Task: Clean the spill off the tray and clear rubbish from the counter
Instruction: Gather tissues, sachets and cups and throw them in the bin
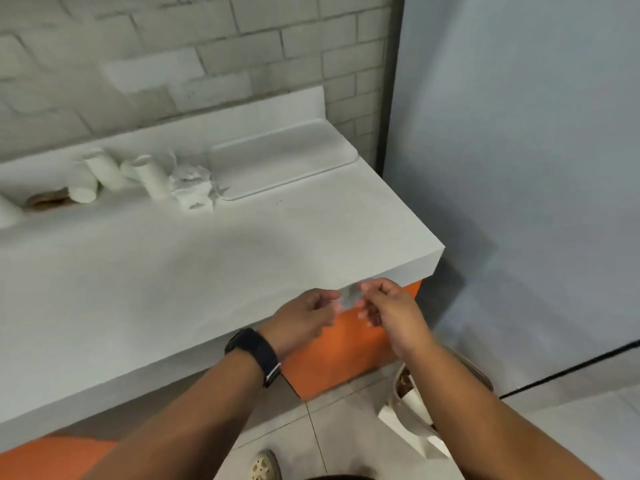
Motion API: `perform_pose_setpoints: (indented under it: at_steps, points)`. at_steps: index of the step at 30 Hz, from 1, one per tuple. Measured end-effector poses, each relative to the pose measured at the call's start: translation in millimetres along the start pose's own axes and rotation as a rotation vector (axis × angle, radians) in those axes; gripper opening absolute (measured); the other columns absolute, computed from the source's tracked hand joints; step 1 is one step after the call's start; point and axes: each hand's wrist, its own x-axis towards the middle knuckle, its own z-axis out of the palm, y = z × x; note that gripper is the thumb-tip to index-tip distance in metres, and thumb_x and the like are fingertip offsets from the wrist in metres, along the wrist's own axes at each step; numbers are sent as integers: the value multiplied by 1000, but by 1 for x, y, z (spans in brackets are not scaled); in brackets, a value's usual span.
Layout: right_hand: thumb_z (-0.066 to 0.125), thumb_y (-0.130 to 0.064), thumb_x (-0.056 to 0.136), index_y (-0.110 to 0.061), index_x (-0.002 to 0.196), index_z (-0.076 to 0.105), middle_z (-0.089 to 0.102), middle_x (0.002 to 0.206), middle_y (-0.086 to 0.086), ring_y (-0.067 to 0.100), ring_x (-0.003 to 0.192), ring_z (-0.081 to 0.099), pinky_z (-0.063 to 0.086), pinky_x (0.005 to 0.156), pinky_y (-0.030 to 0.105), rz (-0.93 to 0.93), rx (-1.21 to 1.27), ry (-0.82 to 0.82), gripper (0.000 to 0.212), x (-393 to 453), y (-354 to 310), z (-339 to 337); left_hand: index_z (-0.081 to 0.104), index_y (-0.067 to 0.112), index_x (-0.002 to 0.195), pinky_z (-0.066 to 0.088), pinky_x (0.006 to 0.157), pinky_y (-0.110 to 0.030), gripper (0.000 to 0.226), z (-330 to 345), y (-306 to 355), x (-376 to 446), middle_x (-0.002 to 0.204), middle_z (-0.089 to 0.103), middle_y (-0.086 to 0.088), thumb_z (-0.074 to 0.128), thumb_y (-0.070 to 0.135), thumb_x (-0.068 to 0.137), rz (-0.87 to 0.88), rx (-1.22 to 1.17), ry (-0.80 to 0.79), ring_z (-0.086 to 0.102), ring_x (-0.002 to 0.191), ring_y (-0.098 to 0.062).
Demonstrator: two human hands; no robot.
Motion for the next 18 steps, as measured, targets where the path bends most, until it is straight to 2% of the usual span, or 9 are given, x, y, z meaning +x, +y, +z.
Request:
perform_pose_setpoints:
  at_steps: [2,5,10,18]
  points:
    - [55,-19,96,-9,98,64,68,75,6,15,59,58,42,54,28,-21,-33,-65,14,2,-17,18,55,27,123,50,91,-34,33,-18,1,-9,113,64,6,59,35,91,2,-36,55,63,100,-10]
    - [54,-18,96,-6,102,63,68,82,8,18,65,59,46,58,29,-33,-102,-127,16,9,-36,42,56,27,122,51,88,-30,31,-43,-4,-18,114,64,6,57,35,92,17,-73,132,63,102,-9]
    - [56,-21,94,-11,98,66,71,86,6,18,70,61,46,63,31,-55,-184,-194,14,25,-54,92,56,27,121,51,84,-27,30,-96,-17,-29,114,63,8,57,37,93,28,-116,272,62,100,-8]
    - [59,-26,91,-18,93,65,69,87,-3,13,69,58,42,63,28,-96,-355,-251,10,58,-72,174,53,22,124,49,88,-35,32,-194,-44,-28,113,60,2,57,30,93,49,-256,430,63,103,-17]
